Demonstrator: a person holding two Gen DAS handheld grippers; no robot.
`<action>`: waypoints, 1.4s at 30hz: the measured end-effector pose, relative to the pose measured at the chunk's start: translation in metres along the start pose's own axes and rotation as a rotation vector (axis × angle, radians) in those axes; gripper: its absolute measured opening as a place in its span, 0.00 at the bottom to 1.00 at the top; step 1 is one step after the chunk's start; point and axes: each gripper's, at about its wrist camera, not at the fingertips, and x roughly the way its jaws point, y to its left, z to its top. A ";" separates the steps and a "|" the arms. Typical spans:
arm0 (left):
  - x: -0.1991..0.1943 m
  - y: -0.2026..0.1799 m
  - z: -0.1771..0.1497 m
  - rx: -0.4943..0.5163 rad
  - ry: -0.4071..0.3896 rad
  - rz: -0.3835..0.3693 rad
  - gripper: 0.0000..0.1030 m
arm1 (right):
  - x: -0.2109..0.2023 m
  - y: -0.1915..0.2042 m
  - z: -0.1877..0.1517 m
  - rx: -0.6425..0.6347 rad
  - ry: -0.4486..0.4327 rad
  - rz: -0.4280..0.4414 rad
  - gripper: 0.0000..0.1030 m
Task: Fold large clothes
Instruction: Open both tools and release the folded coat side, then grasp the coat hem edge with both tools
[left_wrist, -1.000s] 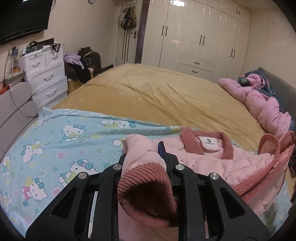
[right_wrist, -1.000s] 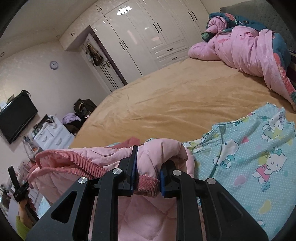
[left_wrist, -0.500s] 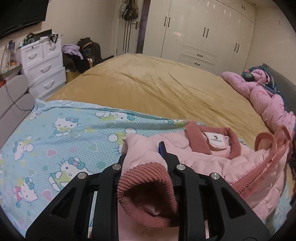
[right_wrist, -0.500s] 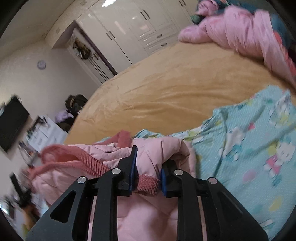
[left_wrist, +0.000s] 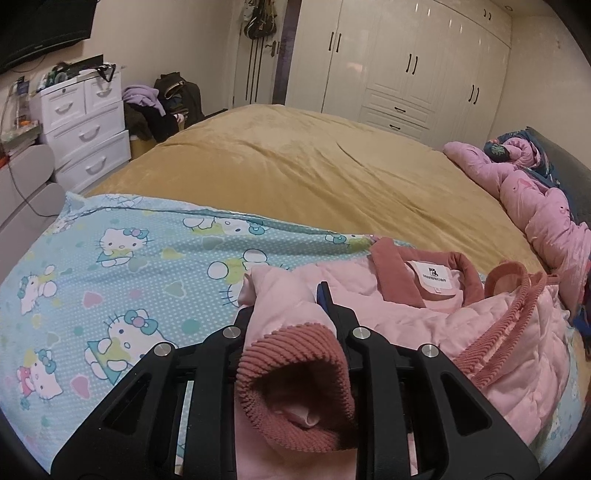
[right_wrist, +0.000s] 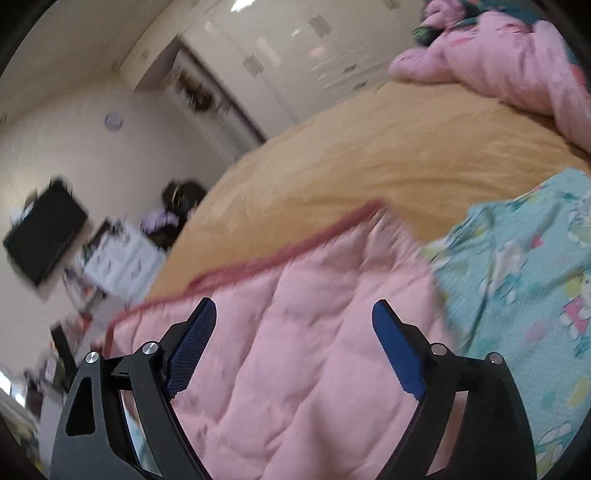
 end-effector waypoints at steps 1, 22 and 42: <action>-0.001 0.000 0.000 -0.009 0.000 -0.004 0.16 | 0.006 0.006 -0.008 -0.025 0.022 -0.009 0.83; -0.072 -0.009 0.000 -0.019 -0.268 -0.082 0.80 | 0.016 0.027 -0.039 -0.204 -0.052 -0.214 0.85; 0.049 0.029 -0.051 -0.049 0.098 -0.085 0.35 | 0.057 -0.035 -0.022 -0.214 0.014 -0.394 0.55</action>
